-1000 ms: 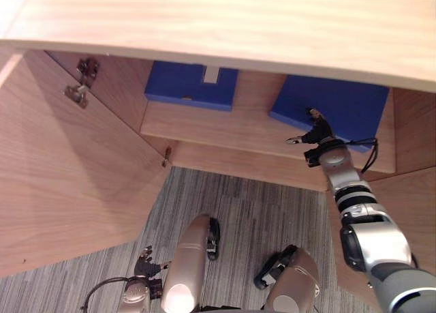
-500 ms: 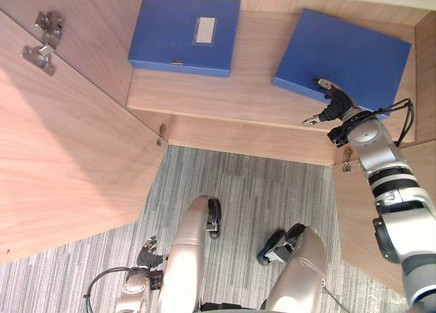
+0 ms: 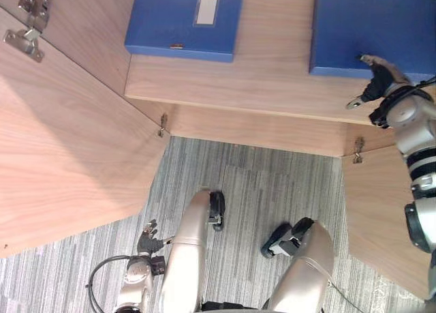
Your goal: Walk over to the cabinet, pick up the folder, carry it to the office cabinet, place the folder inside the office cabinet, then close the office cabinet door
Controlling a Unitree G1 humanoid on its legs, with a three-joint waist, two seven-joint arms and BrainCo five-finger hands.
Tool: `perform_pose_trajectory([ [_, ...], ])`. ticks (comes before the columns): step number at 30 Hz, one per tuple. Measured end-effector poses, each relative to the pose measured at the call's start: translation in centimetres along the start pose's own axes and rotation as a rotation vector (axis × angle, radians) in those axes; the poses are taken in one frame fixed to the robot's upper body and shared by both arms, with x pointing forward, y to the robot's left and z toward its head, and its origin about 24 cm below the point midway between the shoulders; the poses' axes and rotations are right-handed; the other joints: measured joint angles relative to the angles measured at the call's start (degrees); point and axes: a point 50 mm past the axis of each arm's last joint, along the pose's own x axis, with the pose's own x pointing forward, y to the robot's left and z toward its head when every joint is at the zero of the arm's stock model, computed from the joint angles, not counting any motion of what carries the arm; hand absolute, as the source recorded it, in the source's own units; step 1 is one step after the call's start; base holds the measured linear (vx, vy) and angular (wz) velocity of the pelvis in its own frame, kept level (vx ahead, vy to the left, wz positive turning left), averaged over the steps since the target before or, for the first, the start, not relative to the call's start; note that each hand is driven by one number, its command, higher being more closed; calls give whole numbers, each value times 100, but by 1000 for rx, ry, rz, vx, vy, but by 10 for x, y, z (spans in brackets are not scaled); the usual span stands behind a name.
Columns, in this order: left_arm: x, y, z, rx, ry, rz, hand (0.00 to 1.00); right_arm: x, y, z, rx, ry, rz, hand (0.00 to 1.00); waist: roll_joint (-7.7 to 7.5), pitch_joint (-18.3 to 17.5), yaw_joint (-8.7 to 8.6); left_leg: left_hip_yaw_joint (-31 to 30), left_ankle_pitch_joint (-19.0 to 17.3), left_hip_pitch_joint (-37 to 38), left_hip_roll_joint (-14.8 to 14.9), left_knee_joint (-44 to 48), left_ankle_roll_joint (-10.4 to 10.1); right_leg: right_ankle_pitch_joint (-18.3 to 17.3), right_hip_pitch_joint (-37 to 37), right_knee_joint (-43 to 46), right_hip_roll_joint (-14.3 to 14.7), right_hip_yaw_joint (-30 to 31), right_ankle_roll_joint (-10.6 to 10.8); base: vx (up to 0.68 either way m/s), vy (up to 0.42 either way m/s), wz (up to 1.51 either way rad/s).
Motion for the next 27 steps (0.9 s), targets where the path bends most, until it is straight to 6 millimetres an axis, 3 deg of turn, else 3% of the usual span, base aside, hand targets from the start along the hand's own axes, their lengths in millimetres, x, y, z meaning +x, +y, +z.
perform_pose_trajectory([
  [4,-1,1,2,-7,-14,4,0,-1,-24,4,-19,-24,-85,0,9,5,-49,5,17,-100,8,0,6,-1,-118,14,6,19,-4,45,-24,-1],
  [12,-3,5,2,-42,-19,29,0,-6,-52,48,-34,-208,-216,0,7,68,-150,7,14,-123,131,21,-2,-5,-171,-2,132,43,-17,46,-29,-6],
  [15,-4,7,1,-46,-15,40,0,-15,-65,78,15,-328,-307,0,3,71,-207,10,14,-90,205,0,-13,19,-163,-59,217,45,-56,22,-26,-12],
  [17,-4,10,0,-55,-15,59,0,-32,-76,109,110,-472,-419,0,-38,95,-230,61,26,66,268,-114,-36,54,-96,-166,299,86,-83,33,-37,-19],
  [19,-5,12,-1,-64,-14,77,0,-42,-75,122,188,-531,-472,0,-72,115,-234,90,59,219,307,-266,-89,110,9,-317,368,86,-93,42,-44,-21],
  [22,-6,13,-3,-81,-7,100,0,-51,-48,125,316,-534,-478,0,-113,131,-233,141,172,619,369,-699,-160,279,340,-783,519,23,-124,52,-43,-20],
  [25,-7,17,-8,-91,7,118,0,-59,11,120,443,-462,-360,0,-182,152,-235,248,428,1108,480,-1454,-183,654,770,-1615,805,-135,-193,79,-35,-29],
  [26,-8,18,-10,-91,16,122,0,-63,46,115,490,-407,-266,0,-227,151,-222,288,545,1389,493,-1812,-195,807,1012,-1996,934,-175,-185,84,-25,-20],
  [27,-9,19,-12,-90,22,127,0,-66,64,113,514,-377,-215,0,-262,148,-221,316,614,1539,490,-2004,-205,881,1143,-2181,983,-192,-178,109,-36,-25],
])
